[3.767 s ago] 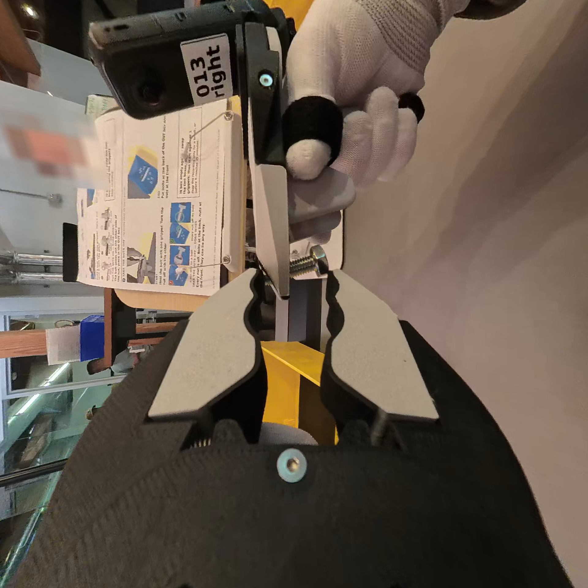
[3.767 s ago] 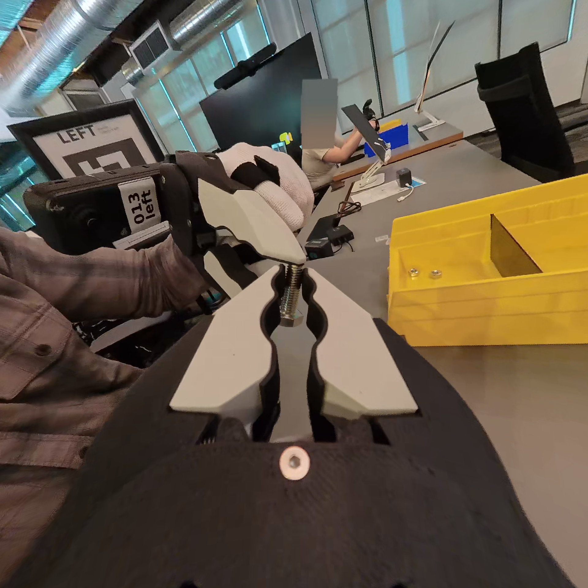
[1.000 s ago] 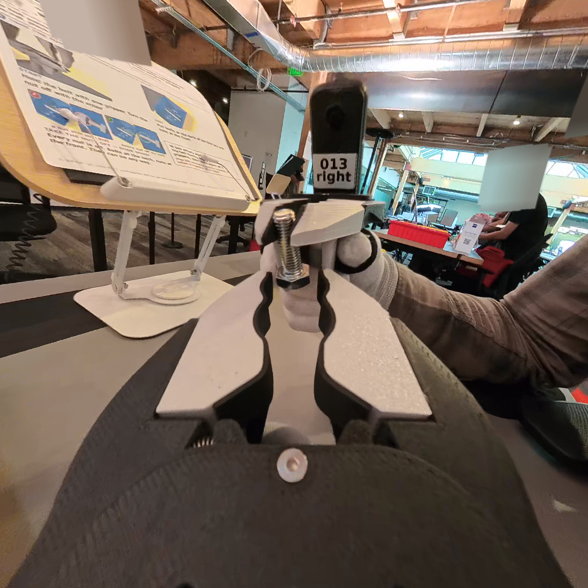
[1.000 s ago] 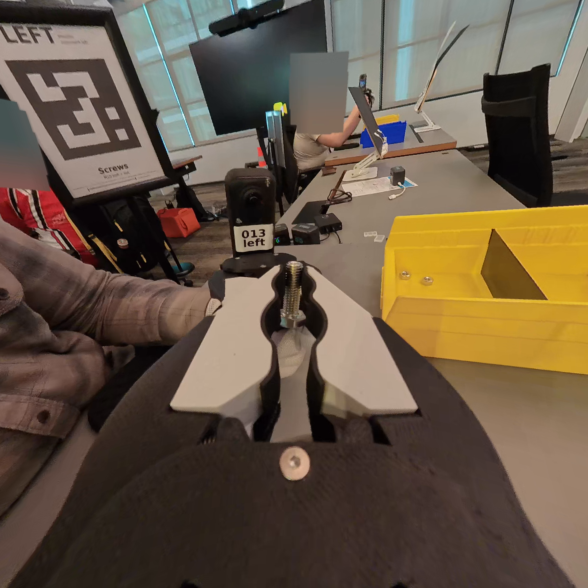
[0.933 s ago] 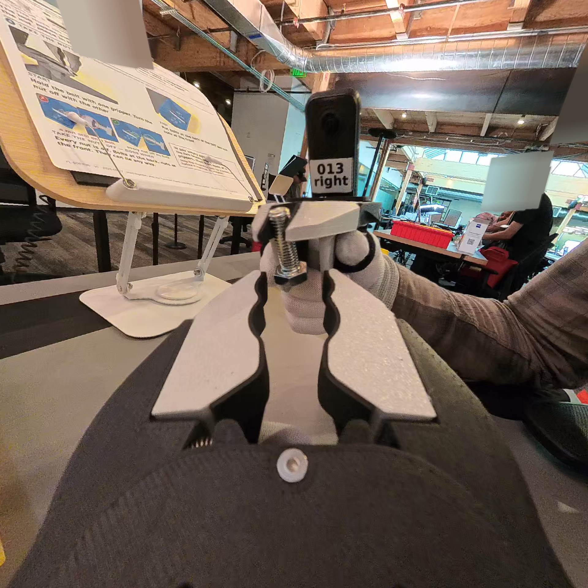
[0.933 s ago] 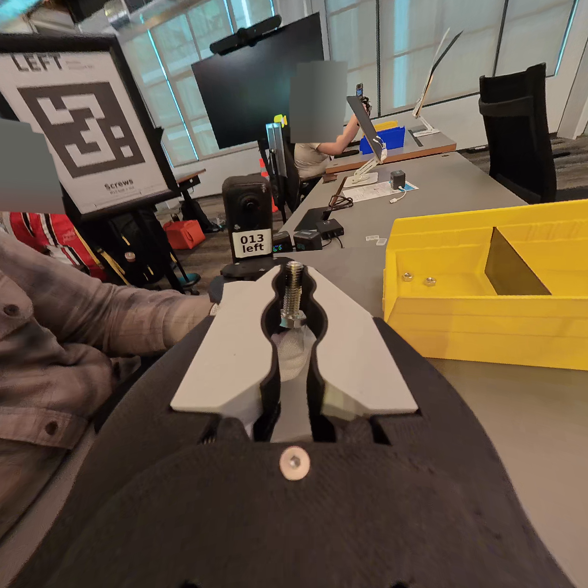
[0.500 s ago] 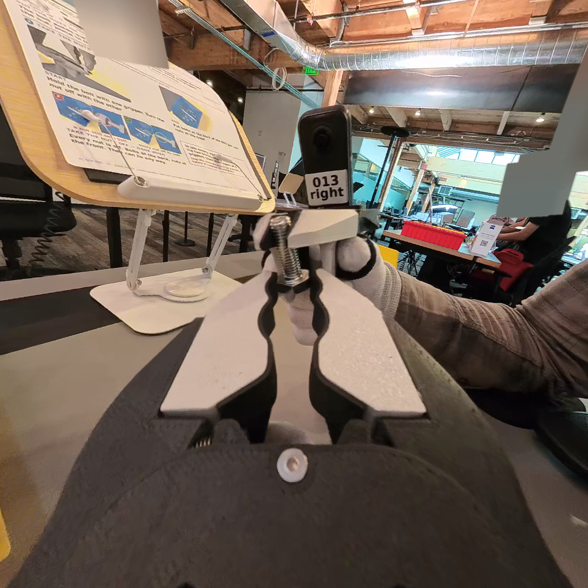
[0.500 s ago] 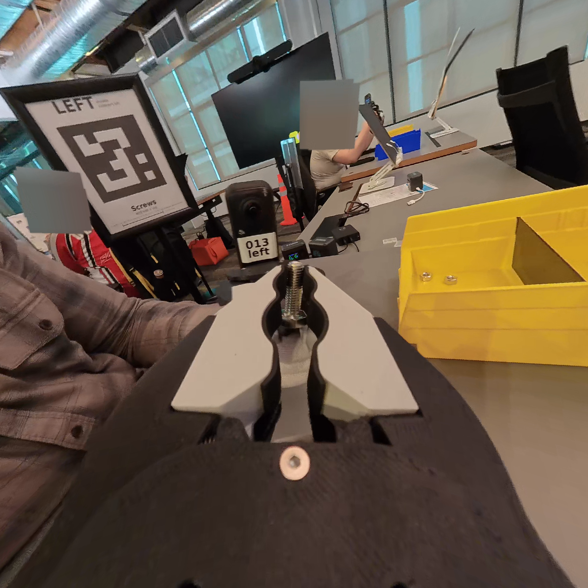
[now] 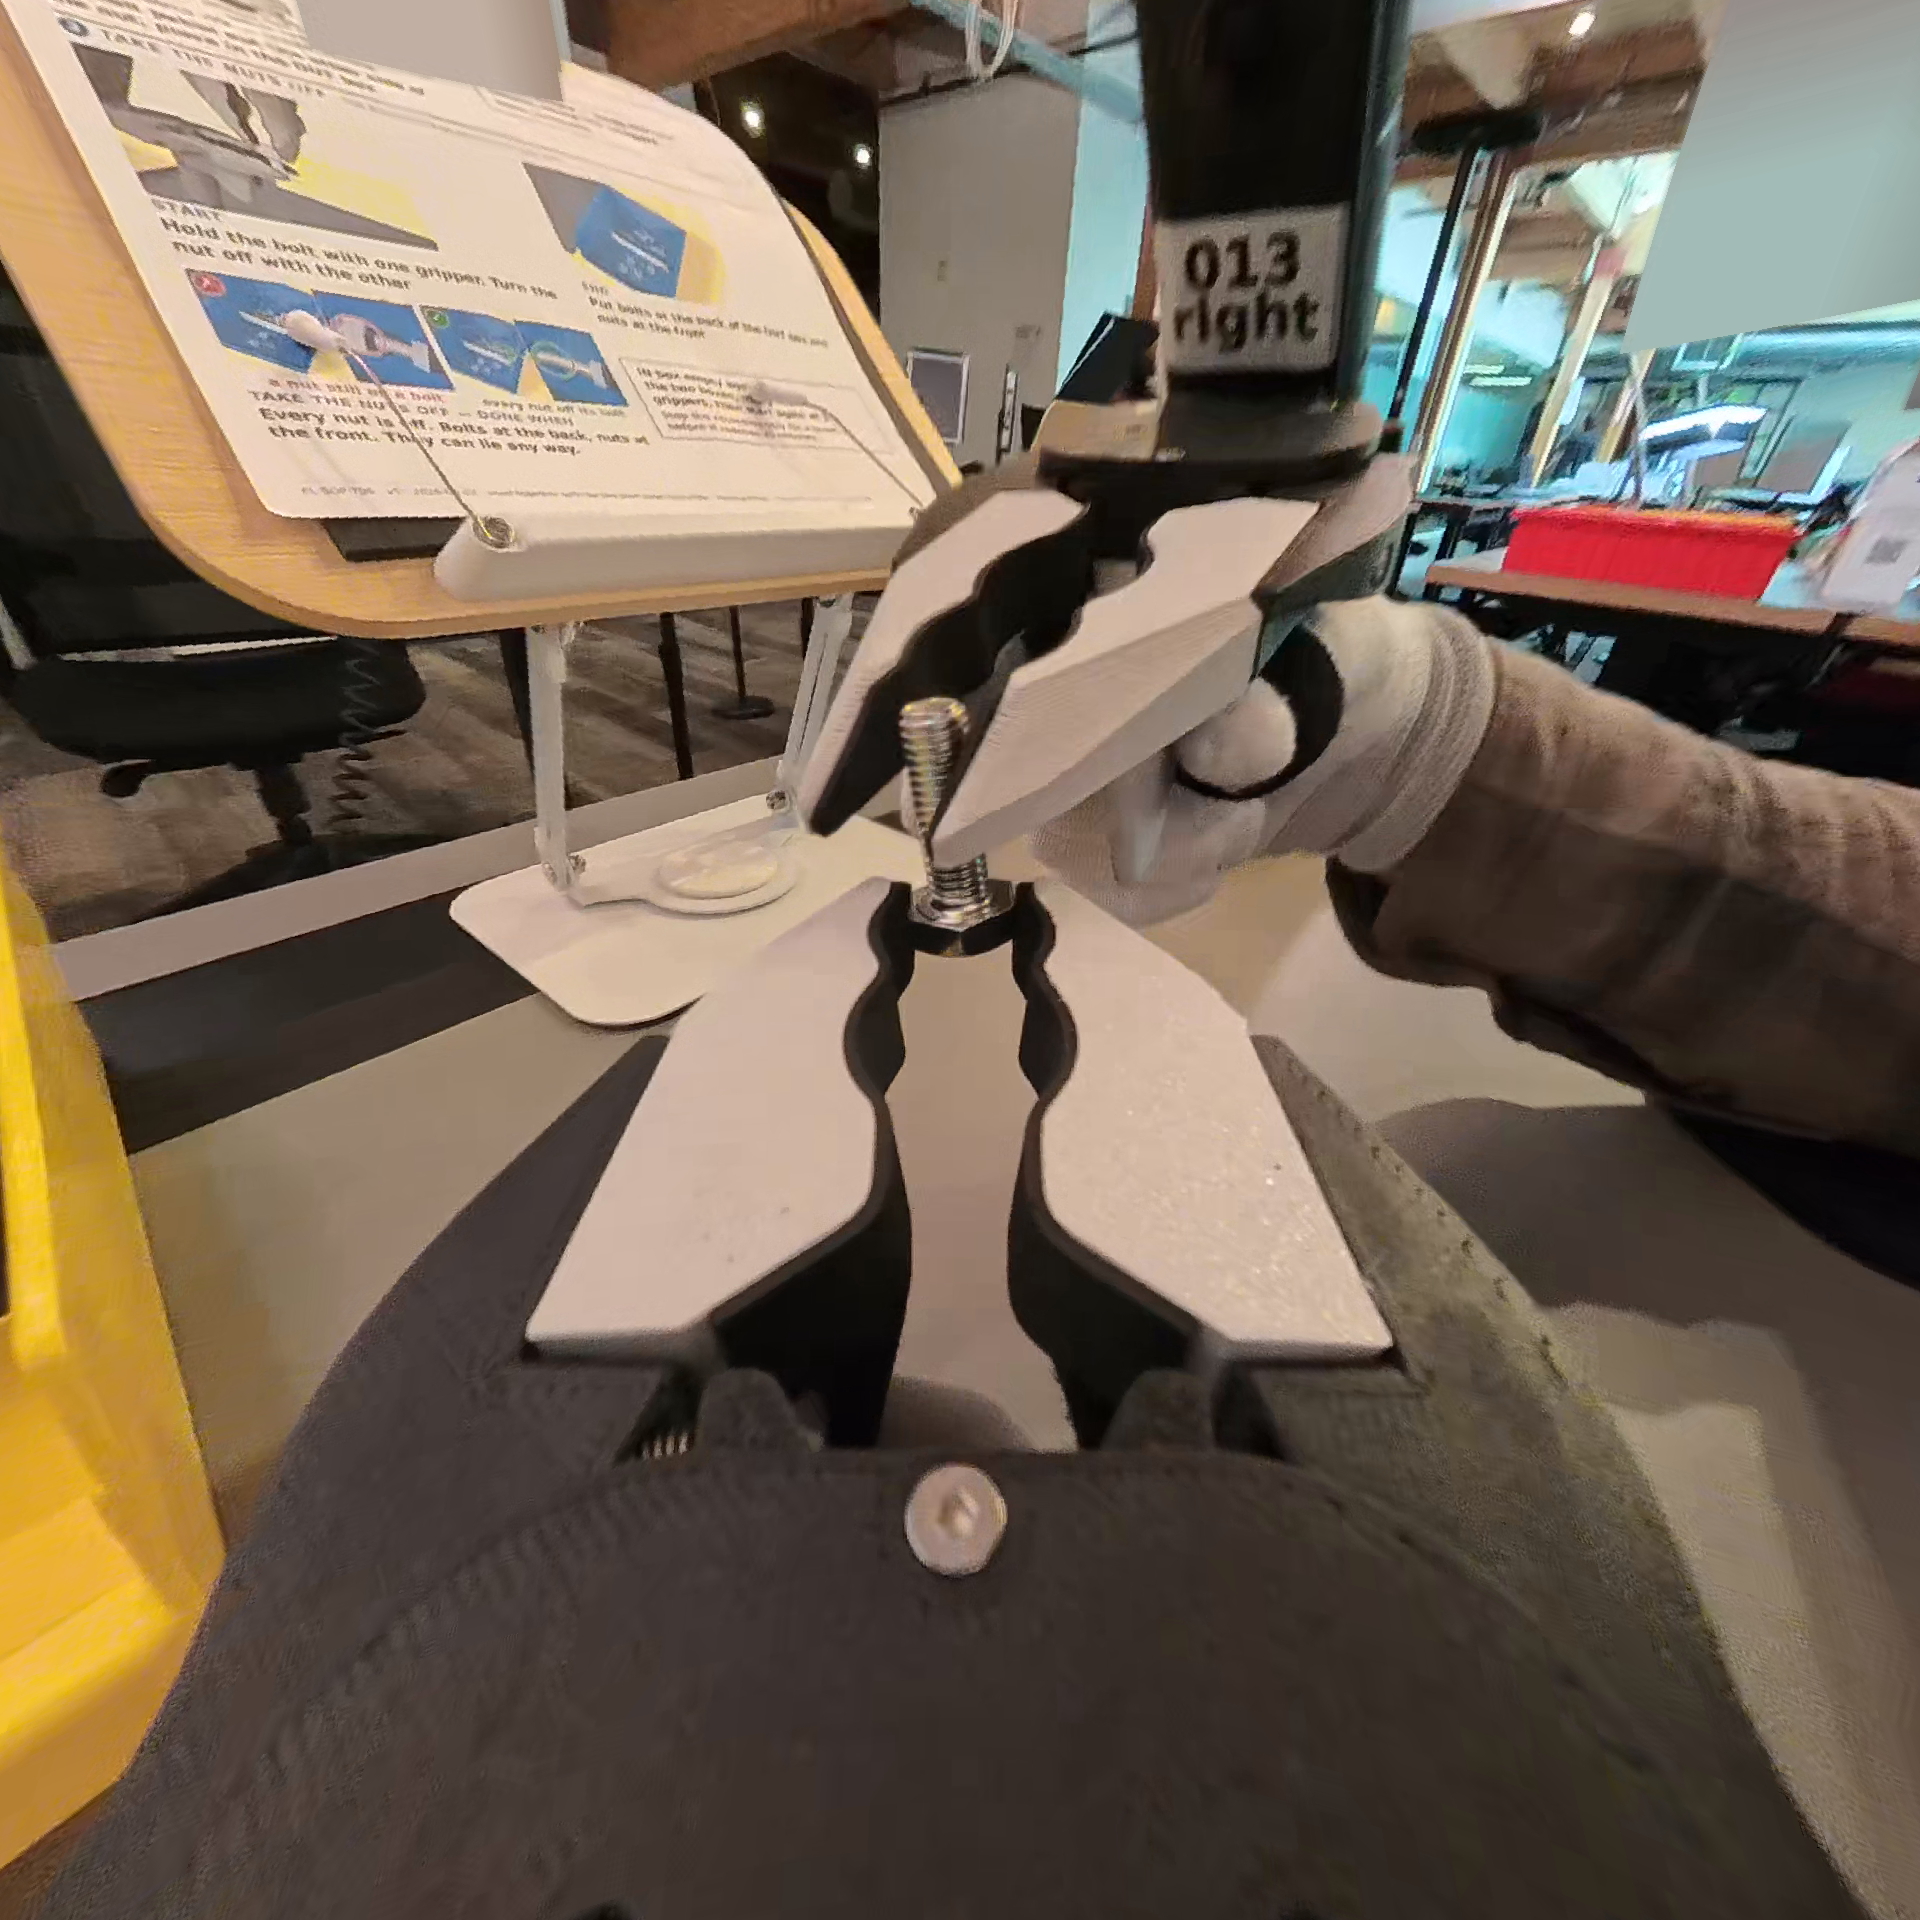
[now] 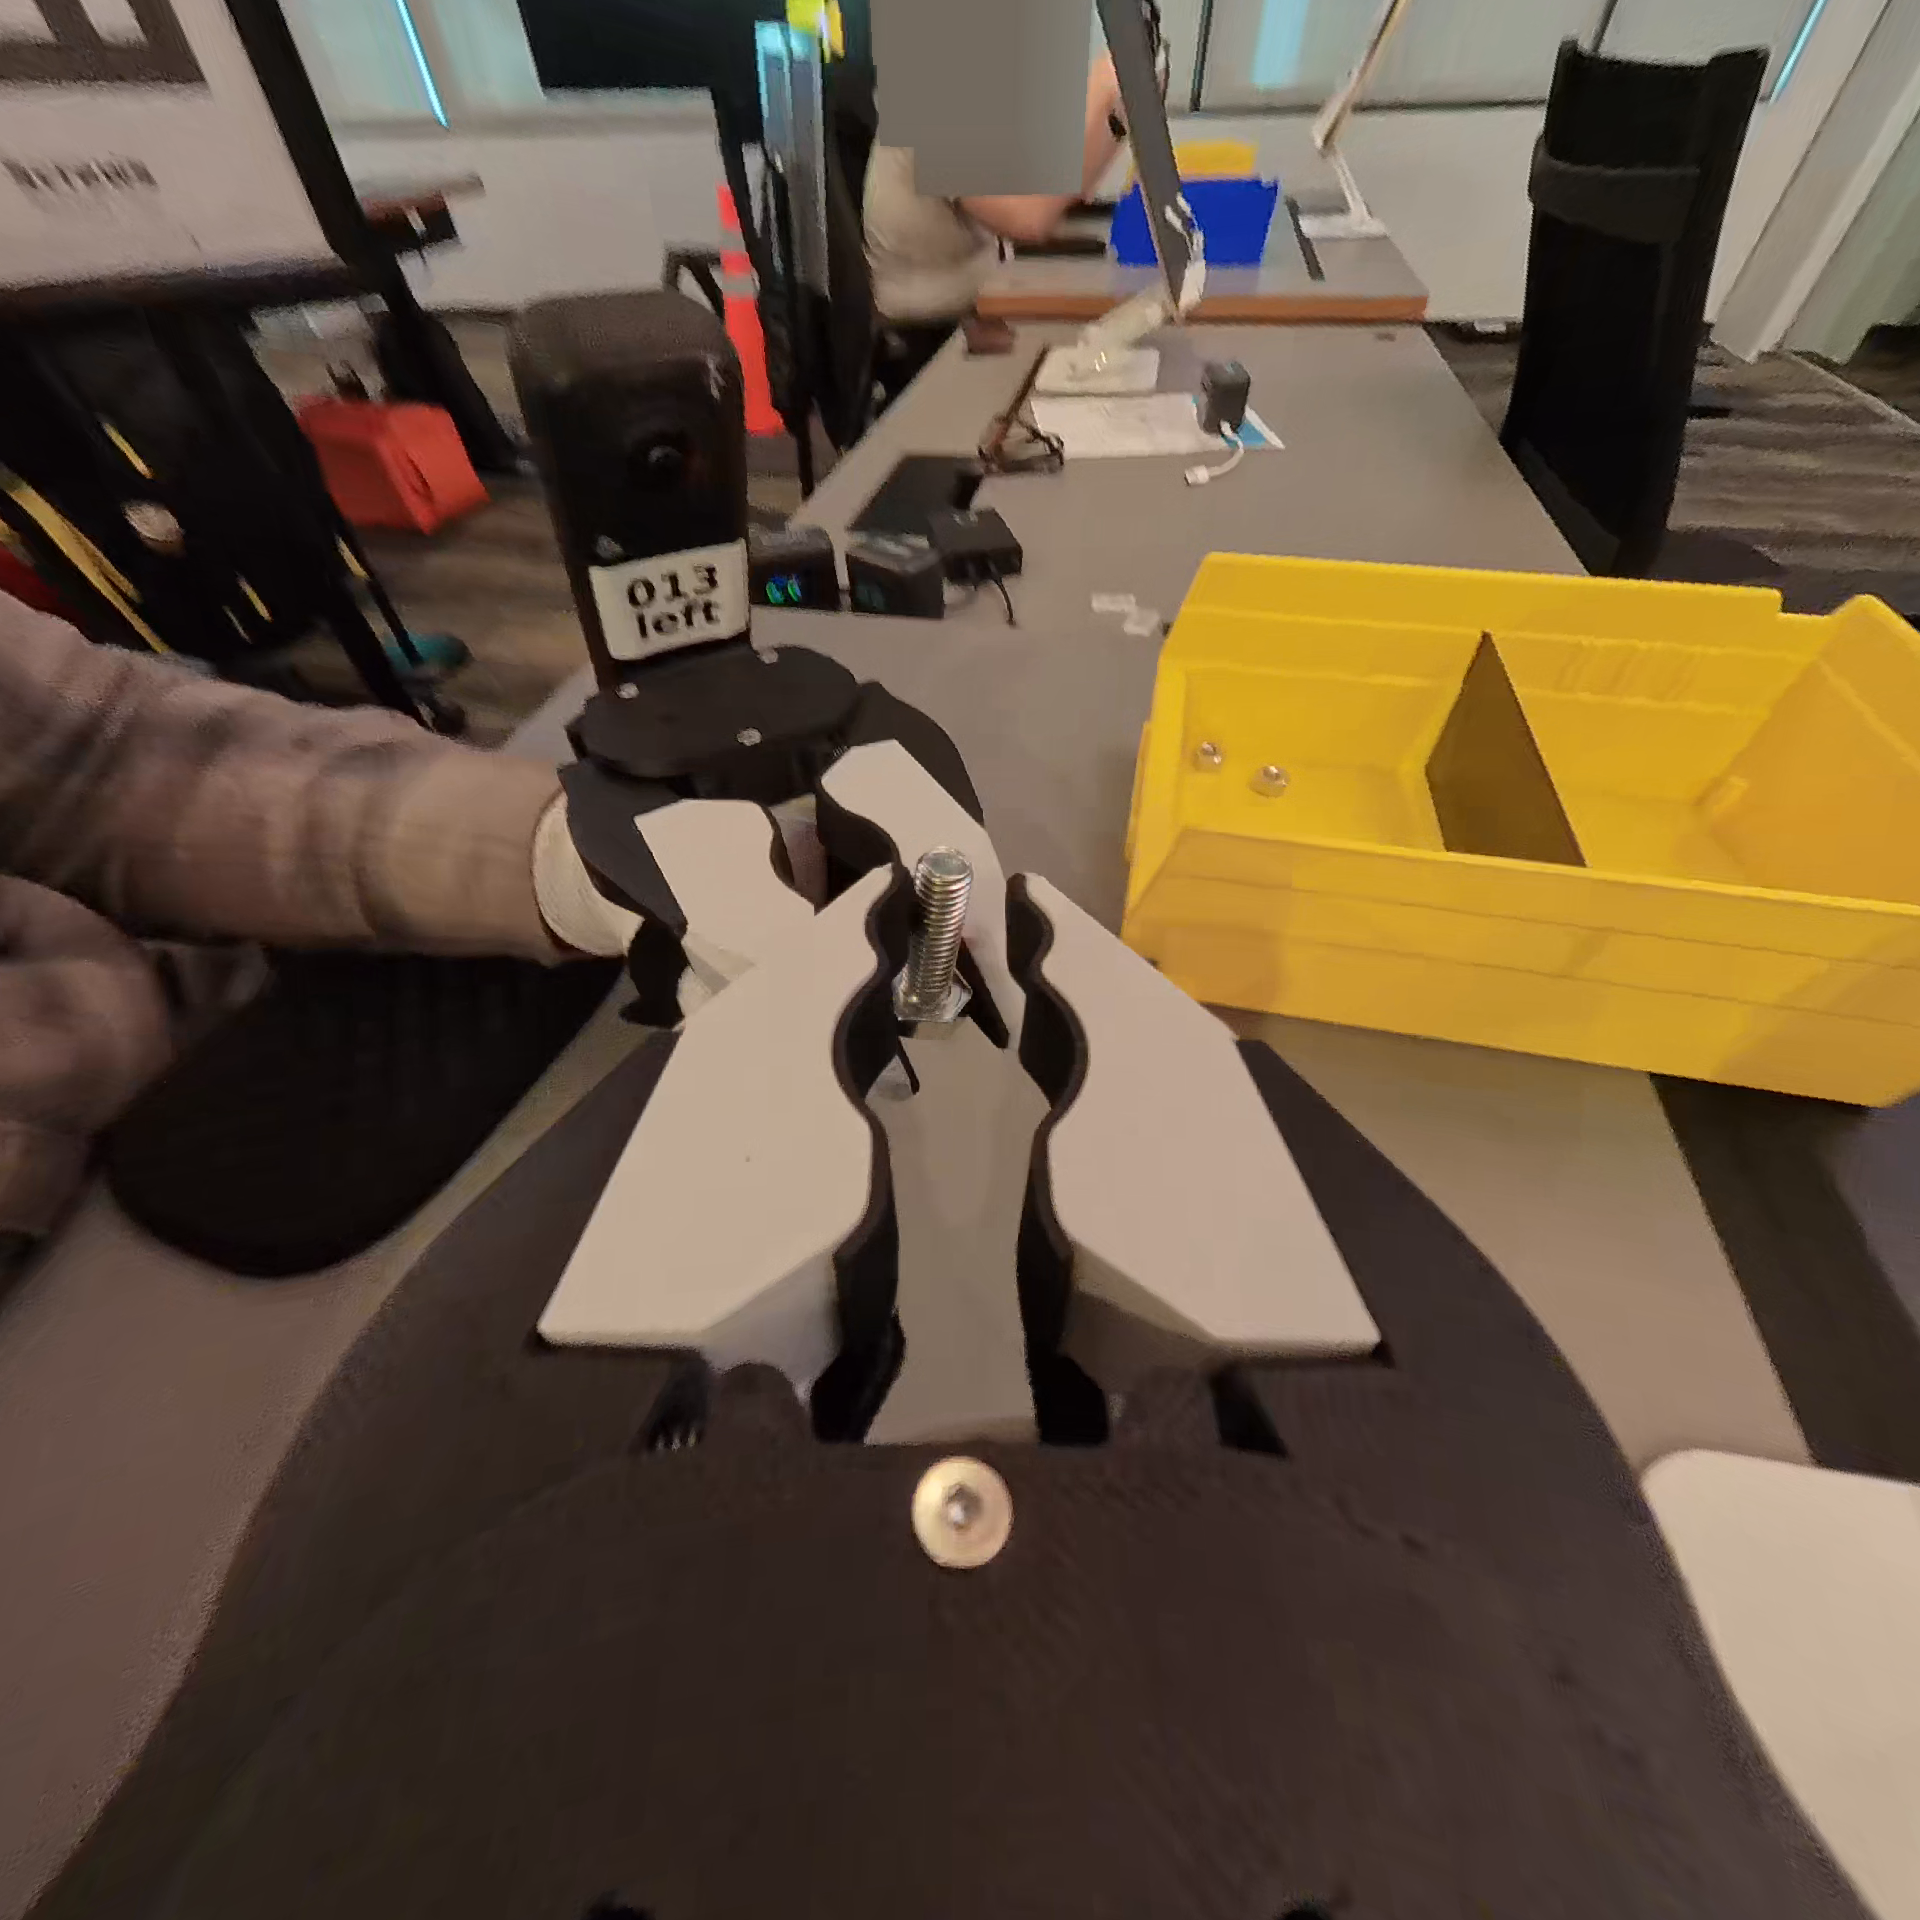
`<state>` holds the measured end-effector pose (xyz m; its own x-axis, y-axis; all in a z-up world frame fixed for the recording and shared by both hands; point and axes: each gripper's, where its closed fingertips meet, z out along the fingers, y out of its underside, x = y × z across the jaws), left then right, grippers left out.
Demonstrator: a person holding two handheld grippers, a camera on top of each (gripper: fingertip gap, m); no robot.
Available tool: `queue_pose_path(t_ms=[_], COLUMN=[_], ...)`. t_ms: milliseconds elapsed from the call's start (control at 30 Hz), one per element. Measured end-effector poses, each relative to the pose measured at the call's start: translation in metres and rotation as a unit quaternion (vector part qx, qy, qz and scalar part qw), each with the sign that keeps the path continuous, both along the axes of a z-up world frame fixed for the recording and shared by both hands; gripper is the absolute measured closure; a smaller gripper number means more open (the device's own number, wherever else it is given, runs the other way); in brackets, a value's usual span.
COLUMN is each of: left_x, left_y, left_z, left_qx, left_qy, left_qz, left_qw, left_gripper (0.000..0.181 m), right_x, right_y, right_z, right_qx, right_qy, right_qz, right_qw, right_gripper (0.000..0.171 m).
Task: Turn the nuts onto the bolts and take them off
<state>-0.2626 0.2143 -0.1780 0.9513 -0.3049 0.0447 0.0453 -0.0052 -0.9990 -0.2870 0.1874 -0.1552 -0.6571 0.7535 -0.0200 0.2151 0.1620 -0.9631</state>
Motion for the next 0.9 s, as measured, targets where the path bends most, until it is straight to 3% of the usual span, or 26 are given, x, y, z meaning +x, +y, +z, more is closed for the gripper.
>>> queue_pose_path(t_ms=[167, 367, 467, 533, 600, 733, 800, 900], left_x=[-0.001, -0.006, -0.022, -0.043, -0.085, -0.173, -0.214, -0.249], left_y=[0.006, 0.008, 0.000, -0.010, -0.021, -0.040, -0.045, -0.053], left_z=[-0.009, -0.008, 0.000, 0.008, 0.009, 0.000, -0.009, -0.037], left_qx=[-0.017, -0.011, -0.025, -0.049, -0.105, -0.258, -0.342, -0.487], left_qy=[0.054, 0.089, 0.135, 0.157, 0.211, 0.313, 0.328, 0.322], left_qz=[0.032, 0.061, 0.103, 0.132, 0.199, 0.253, 0.251, 0.173], left_qw=[0.998, 0.994, 0.985, 0.977, 0.951, 0.878, 0.844, 0.793], left_gripper=[0.163, 0.162, 0.135, 0.136, 0.140, 0.145, 0.148, 0.146], right_x=[0.004, 0.004, 0.002, -0.001, -0.005, -0.017, -0.020, -0.022], right_y=[0.005, 0.006, 0.018, 0.031, 0.039, 0.040, 0.033, 0.023], right_z=[-0.008, -0.006, 0.000, -0.004, -0.022, -0.071, -0.091, -0.112], right_qx=[0.073, 0.042, 0.013, 0.001, 0.014, 0.042, 0.049, 0.064], right_qy=[-0.007, -0.006, 0.007, 0.006, -0.012, -0.064, -0.090, -0.108], right_qz=[-0.009, -0.002, -0.018, -0.035, -0.046, -0.054, -0.045, -0.034], right_qw=[0.997, 0.999, 1.000, 0.999, 0.999, 0.996, 0.994, 0.991], right_gripper=[0.161, 0.163, 0.163, 0.164, 0.164, 0.164, 0.163, 0.164])
